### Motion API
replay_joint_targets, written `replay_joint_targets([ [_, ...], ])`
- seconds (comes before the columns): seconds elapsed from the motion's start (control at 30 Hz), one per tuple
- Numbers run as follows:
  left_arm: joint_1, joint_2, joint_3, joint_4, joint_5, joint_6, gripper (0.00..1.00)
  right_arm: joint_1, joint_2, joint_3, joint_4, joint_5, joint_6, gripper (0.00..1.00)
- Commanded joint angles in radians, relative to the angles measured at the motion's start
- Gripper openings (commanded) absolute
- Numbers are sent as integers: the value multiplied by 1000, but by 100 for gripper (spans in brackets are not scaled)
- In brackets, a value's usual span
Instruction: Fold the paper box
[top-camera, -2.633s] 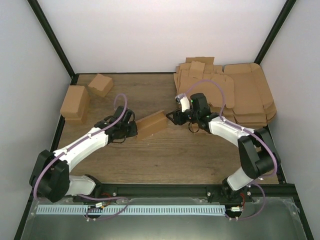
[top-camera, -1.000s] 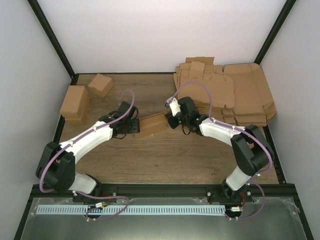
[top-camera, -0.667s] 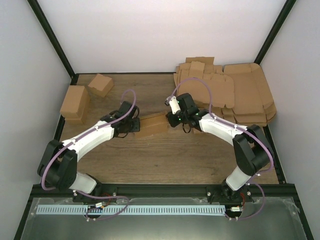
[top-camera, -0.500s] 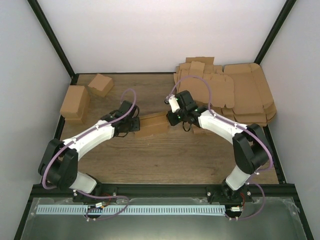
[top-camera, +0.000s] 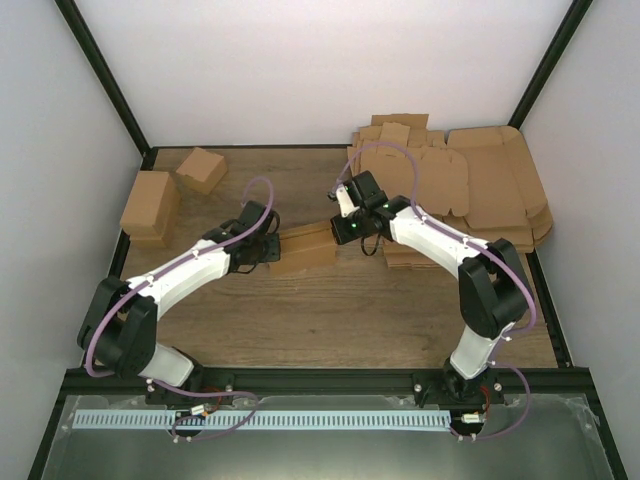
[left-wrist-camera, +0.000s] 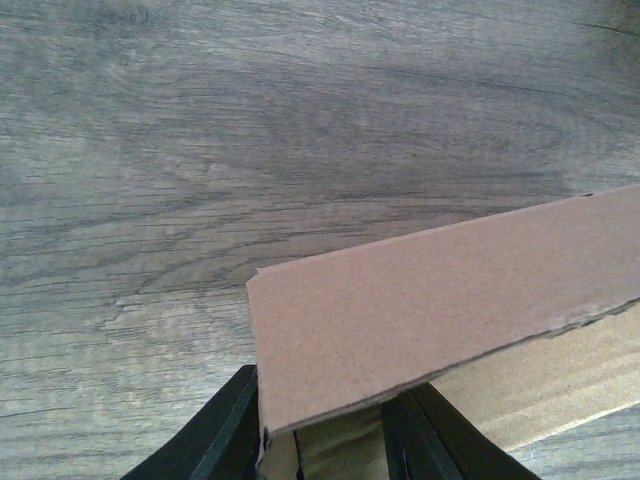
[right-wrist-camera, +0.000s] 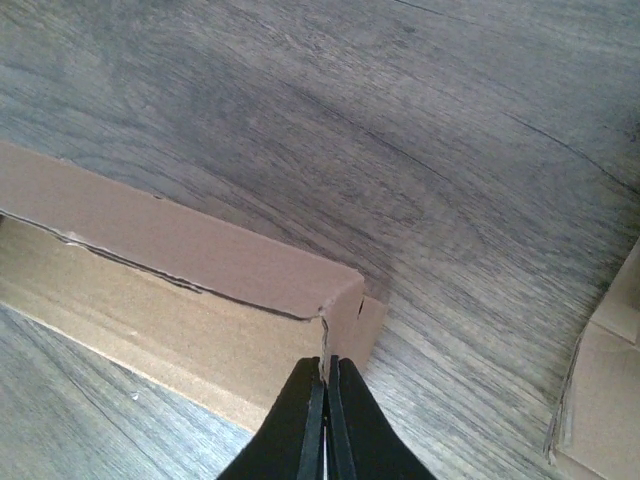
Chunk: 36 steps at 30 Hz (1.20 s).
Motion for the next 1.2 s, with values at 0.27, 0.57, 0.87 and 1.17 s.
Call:
replay_joint_targets([
  [0.27,-39,49,-17,-63,-25,-23,32,20,25,113,-125,-40,160,1],
  [0.57,-48,51,-15,-75,-43,-39,31,24,24,121,-147,-25,218,1],
  [0.87,-48,53,-9,-79,-46,-44,31,28,31,117,-154,-15,273,1],
  [1.17,-49,54,-10,-83,-51,-47,32,40,11,61,-123,17,277,1],
])
